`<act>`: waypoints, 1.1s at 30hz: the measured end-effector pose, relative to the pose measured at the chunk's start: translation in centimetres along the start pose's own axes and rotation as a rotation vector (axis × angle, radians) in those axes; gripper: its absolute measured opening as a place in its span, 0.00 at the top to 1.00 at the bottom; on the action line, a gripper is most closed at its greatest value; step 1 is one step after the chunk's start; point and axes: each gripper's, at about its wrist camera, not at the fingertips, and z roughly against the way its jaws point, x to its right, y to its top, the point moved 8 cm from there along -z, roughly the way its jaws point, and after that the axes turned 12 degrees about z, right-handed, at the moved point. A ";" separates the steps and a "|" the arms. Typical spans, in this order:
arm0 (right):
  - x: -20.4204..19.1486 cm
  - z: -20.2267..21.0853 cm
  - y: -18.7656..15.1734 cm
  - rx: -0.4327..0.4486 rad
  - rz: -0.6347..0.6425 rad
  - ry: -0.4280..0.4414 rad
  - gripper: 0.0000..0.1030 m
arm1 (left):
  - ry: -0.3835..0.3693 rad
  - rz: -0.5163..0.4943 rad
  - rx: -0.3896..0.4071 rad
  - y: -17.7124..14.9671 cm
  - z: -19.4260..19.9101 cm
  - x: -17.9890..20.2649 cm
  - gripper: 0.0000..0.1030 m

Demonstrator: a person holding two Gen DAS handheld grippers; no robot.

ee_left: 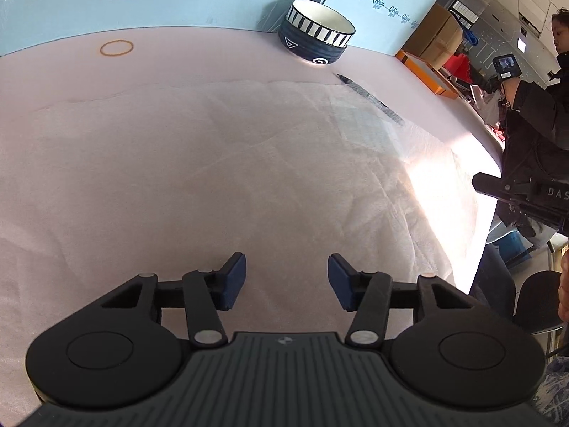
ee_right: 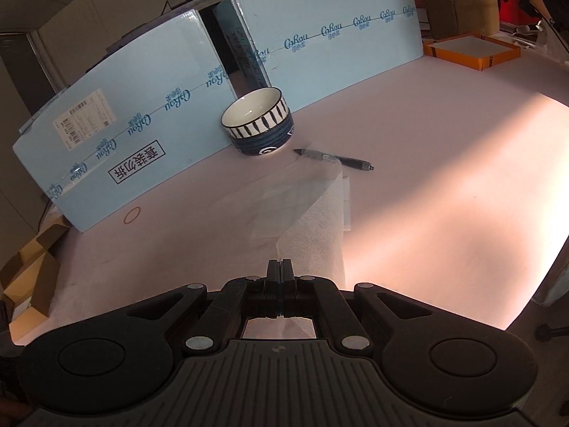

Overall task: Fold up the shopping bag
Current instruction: 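Pinch the bag edge with the right gripper and lift it, then carry the lifted bag edge over the bag with the right gripper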

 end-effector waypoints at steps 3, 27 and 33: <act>-3.9 -0.8 0.7 -0.005 0.055 0.115 1.00 | 0.008 -0.001 0.017 -0.1 0.5 -0.1 0.64; -29.6 -4.2 -5.1 -0.230 0.543 0.737 0.99 | 0.257 0.345 0.220 -6.9 14.3 -13.0 0.55; -34.2 -5.8 -7.9 -0.289 0.609 0.805 0.99 | 0.285 0.373 0.242 -8.0 16.4 -15.2 0.54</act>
